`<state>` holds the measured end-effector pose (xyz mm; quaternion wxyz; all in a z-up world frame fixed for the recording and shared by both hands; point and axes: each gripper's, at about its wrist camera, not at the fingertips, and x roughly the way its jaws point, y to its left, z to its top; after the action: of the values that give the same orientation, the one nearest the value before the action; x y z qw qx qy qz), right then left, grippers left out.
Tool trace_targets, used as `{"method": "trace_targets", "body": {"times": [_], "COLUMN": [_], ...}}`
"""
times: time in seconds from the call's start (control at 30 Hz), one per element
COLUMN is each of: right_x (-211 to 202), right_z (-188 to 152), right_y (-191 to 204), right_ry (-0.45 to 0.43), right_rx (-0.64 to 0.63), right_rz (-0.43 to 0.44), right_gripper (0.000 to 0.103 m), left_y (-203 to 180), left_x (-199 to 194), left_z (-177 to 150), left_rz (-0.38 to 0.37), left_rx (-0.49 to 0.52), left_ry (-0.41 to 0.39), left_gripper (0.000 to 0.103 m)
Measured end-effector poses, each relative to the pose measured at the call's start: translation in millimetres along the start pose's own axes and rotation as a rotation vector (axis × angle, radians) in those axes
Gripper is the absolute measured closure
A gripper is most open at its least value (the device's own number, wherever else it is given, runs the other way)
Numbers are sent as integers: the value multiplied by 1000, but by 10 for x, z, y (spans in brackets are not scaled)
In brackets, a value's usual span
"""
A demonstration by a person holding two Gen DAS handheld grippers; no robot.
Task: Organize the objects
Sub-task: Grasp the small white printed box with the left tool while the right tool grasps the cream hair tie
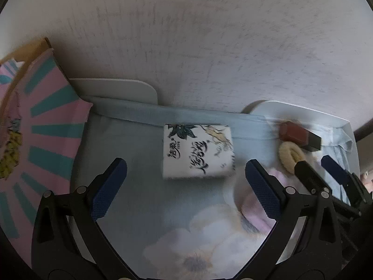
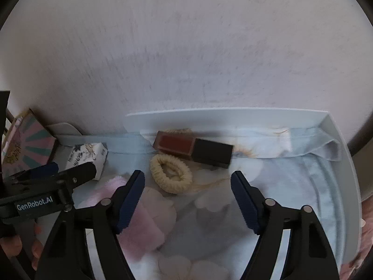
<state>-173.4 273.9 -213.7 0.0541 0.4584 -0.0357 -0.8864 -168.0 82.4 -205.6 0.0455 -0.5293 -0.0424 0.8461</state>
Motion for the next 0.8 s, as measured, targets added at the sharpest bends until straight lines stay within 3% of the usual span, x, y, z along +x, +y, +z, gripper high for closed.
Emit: {"method": "trace_targets", "body": {"times": [0.3, 0.47, 0.6, 0.8], "right_x": [116, 91, 71, -73], "right_z": [-58, -118, -153, -206], "right_y": [130, 184, 230, 227], "right_ry": [-14, -29, -29, -39], "right_rx": [-67, -105, -120, -108], "right_rz": [-31, -49, -46, -28], "right_gripper": [44, 57, 70, 76], "left_y": [-75, -222, -280, -284], "left_x": [126, 112, 91, -40], "left_z": [-43, -100, -138, -187], "left_rz": [37, 53, 54, 36], "left_rx": [59, 134, 154, 152], "left_ry": [-16, -37, -47, -70], "left_gripper": [15, 42, 43, 43]}}
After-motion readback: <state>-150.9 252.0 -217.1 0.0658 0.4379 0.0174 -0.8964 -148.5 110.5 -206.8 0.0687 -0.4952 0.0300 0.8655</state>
